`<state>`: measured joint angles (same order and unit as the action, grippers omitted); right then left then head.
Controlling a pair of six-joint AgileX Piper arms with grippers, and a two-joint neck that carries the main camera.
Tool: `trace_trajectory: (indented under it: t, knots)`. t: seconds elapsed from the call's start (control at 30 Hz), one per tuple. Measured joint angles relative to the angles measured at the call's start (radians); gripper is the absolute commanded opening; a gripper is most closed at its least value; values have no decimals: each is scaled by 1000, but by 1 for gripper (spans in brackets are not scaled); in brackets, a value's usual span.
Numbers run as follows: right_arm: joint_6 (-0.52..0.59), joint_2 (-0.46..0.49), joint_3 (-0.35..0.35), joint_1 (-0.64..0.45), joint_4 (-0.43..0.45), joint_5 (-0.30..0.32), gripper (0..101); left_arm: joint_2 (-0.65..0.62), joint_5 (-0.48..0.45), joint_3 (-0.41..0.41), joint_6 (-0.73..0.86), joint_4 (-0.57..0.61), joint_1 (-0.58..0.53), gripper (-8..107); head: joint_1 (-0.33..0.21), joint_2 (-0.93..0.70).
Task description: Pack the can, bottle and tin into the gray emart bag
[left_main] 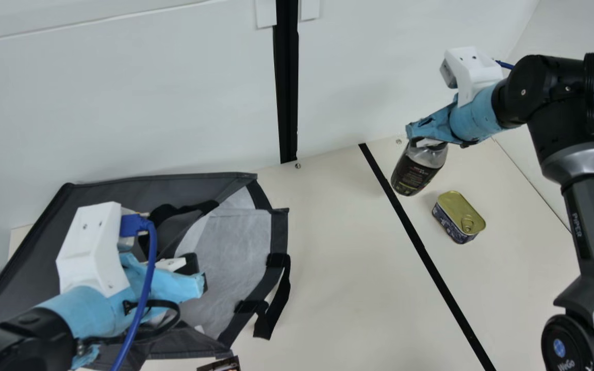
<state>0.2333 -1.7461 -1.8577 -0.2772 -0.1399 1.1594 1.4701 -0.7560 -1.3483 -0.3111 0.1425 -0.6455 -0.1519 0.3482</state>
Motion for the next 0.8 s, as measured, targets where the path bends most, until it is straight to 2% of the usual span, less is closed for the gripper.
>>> trace_trajectory:
  t: [0.8]
  knots:
    - [51, 125, 142, 125, -8, 1, 0, 0, 0, 0, 0, 0, 0, 10, 0, 0]
